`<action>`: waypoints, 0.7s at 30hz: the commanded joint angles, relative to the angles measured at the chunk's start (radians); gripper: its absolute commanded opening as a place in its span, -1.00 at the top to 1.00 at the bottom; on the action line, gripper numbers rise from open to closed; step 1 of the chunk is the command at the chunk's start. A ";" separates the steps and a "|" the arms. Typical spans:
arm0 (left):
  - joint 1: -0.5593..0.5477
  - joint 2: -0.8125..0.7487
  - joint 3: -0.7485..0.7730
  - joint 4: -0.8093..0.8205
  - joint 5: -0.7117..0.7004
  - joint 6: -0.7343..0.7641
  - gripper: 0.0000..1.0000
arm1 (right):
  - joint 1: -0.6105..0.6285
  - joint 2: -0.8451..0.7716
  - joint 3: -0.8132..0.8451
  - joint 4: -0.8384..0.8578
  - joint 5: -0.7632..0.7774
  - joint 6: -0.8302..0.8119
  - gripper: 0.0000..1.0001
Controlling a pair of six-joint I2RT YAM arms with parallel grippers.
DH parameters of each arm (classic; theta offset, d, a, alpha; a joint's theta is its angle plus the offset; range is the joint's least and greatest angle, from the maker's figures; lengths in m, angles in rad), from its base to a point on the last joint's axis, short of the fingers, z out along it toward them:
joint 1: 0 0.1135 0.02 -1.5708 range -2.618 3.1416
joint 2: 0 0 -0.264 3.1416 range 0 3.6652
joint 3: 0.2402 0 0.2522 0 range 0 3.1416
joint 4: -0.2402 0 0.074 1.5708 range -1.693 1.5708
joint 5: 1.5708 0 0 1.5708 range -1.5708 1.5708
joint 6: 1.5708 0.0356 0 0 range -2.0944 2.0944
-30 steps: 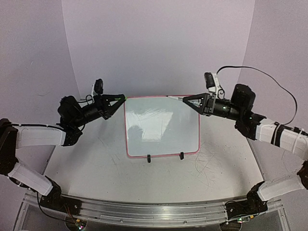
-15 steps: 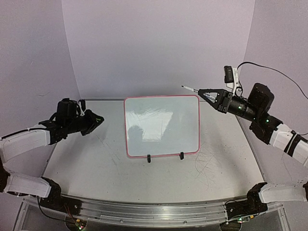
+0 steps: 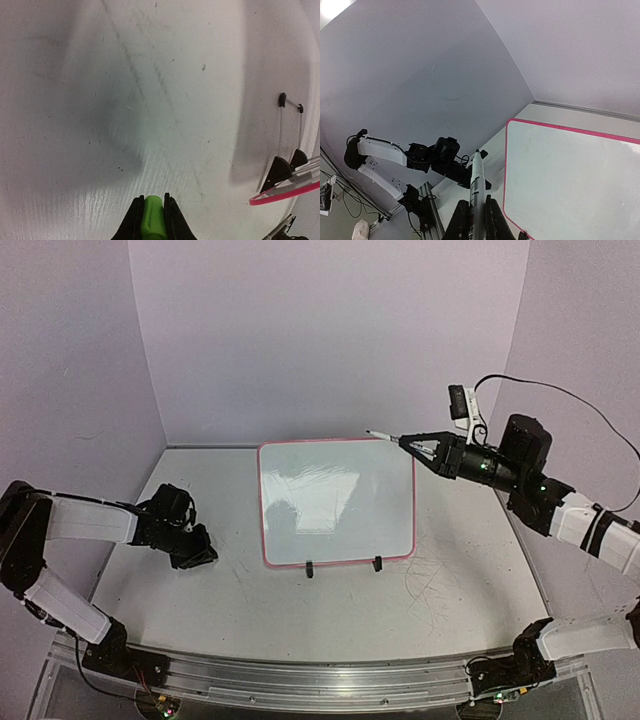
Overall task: Write a sentence on the whiteboard
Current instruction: Place the pen cap at the center of the board.
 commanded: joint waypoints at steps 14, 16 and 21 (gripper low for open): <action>-0.005 0.096 0.001 0.063 0.041 0.060 0.63 | 0.035 0.026 0.026 0.064 0.022 -0.006 1.00; -0.004 0.092 -0.005 0.065 0.032 0.057 0.54 | 0.036 0.025 0.024 0.065 0.025 -0.007 1.00; -0.005 0.069 -0.023 0.069 0.003 0.041 0.48 | 0.038 0.023 0.022 0.064 0.027 -0.009 1.00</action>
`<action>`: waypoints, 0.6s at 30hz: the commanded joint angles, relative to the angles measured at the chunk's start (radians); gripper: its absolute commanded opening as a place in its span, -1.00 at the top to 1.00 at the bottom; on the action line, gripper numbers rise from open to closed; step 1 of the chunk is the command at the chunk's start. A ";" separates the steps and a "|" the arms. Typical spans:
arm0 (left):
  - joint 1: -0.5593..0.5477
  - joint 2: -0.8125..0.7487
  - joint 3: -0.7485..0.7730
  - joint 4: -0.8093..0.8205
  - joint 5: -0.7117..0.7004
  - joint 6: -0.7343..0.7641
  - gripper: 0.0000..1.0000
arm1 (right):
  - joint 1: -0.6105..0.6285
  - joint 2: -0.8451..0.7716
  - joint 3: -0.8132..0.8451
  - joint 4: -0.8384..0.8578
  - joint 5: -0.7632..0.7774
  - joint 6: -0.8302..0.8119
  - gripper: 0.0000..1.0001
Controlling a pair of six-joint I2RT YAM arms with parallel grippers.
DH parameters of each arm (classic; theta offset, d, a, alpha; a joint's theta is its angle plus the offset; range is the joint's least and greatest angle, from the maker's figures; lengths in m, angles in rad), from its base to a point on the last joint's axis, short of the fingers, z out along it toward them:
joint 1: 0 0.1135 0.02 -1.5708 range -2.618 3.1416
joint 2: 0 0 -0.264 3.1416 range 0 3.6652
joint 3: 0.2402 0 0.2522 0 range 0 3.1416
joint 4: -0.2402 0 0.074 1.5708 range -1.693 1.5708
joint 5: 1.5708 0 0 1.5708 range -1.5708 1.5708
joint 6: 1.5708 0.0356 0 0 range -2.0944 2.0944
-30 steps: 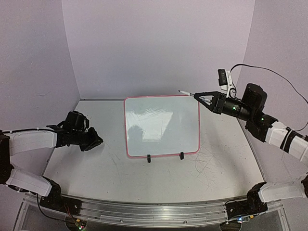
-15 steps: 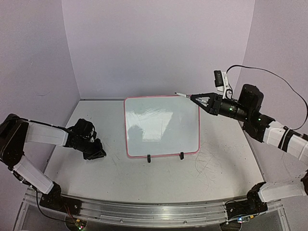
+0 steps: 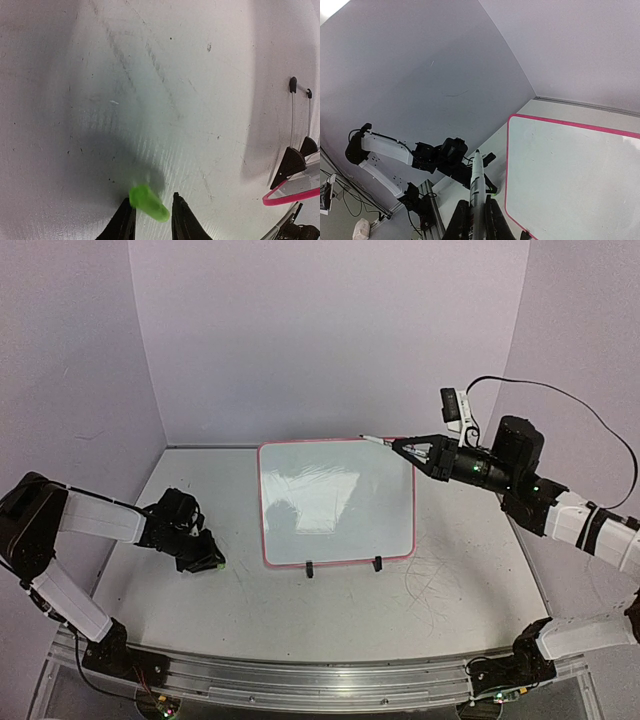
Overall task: Write a sentence on the whiteboard
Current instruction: Place the pen cap at the center of the board.
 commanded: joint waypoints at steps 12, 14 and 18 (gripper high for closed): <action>-0.002 -0.118 -0.040 0.006 -0.058 -0.014 0.32 | 0.010 -0.006 0.018 -0.005 0.037 -0.028 1.00; -0.002 -0.156 -0.030 0.006 -0.048 -0.008 0.21 | 0.011 -0.006 0.024 -0.043 0.057 -0.047 1.00; -0.004 -0.236 0.001 0.010 -0.020 0.013 -0.18 | 0.015 -0.015 0.033 -0.103 0.104 -0.075 1.00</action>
